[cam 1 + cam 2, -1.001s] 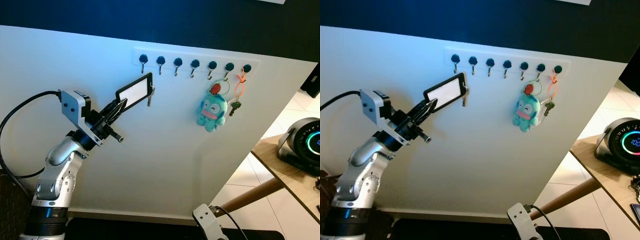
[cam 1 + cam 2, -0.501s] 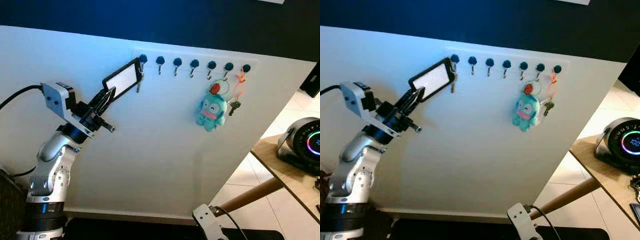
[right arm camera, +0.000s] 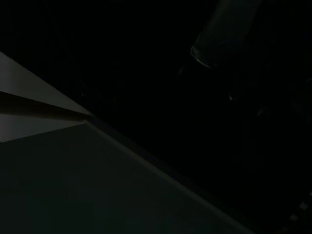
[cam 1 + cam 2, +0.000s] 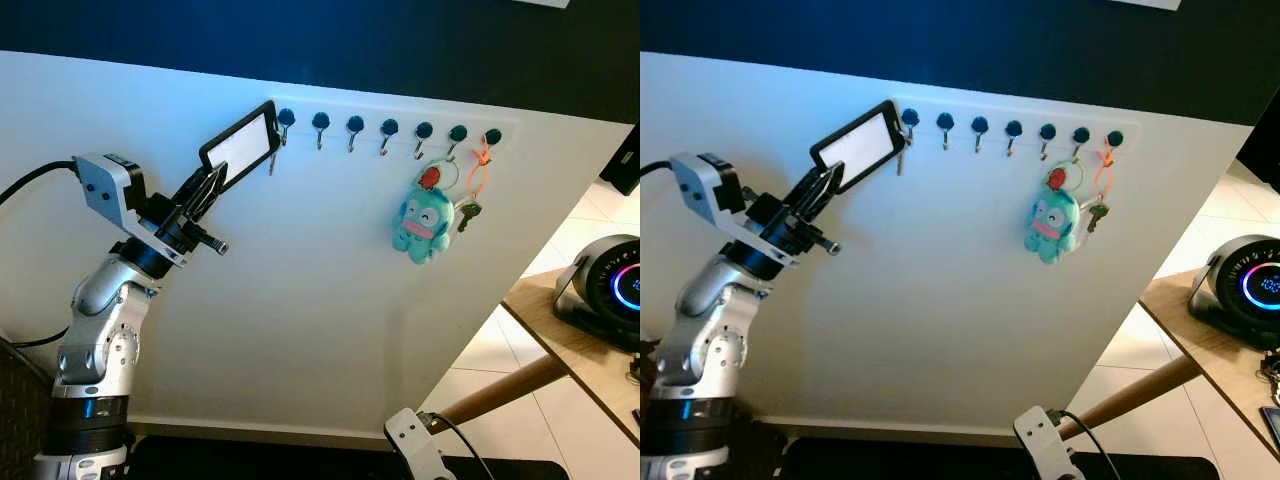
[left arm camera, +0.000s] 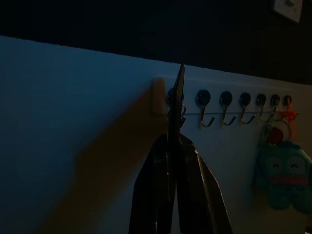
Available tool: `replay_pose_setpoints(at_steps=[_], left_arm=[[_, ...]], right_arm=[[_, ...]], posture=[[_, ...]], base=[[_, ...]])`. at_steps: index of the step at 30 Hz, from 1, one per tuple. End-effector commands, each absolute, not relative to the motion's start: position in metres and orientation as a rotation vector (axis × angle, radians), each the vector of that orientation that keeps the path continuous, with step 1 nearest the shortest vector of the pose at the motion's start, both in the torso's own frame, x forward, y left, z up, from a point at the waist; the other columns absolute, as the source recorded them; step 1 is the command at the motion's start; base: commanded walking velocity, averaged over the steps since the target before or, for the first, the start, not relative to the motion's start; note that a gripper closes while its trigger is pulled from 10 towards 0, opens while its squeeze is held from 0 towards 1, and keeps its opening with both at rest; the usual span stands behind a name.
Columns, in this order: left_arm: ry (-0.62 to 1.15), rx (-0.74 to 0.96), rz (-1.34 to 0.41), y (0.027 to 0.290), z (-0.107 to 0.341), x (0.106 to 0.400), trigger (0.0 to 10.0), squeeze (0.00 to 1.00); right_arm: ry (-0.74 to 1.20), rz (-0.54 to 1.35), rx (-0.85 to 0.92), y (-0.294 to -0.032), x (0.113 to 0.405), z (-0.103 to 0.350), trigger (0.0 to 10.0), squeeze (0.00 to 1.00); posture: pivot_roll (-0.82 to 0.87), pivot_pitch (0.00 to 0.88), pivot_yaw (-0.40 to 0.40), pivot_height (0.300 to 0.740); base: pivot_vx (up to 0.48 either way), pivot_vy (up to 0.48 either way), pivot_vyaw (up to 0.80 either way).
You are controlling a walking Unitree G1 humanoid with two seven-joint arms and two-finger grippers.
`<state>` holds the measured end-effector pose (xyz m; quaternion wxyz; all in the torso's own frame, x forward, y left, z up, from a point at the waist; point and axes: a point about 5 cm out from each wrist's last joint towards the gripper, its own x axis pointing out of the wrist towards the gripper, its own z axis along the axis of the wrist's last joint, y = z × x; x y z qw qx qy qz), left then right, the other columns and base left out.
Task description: Hang keys on a hook
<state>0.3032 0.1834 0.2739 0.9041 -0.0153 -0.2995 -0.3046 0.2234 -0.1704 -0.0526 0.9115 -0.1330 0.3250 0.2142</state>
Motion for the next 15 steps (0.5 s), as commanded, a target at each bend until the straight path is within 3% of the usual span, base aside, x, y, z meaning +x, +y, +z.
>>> replay_pose_setpoints(at_steps=[1,15], left_arm=[[-0.624,-0.016,-0.64,0.182,0.276,0.304,0.0,0.0],[-0.586,0.054,-0.752,0.165,0.266,0.296,0.0,0.0]], right_arm=[[0.688,0.429,-0.269,-0.173,0.218,-0.056,10.0,0.0],[0.693,0.43,-0.272,-0.174,0.217,-0.057,10.0,0.0]], posture=[[0.1,0.067,-0.097,0.74],[0.1,0.066,-0.099,0.74]], base=[[0.0,0.0,0.0],[0.0,0.0,0.0]])
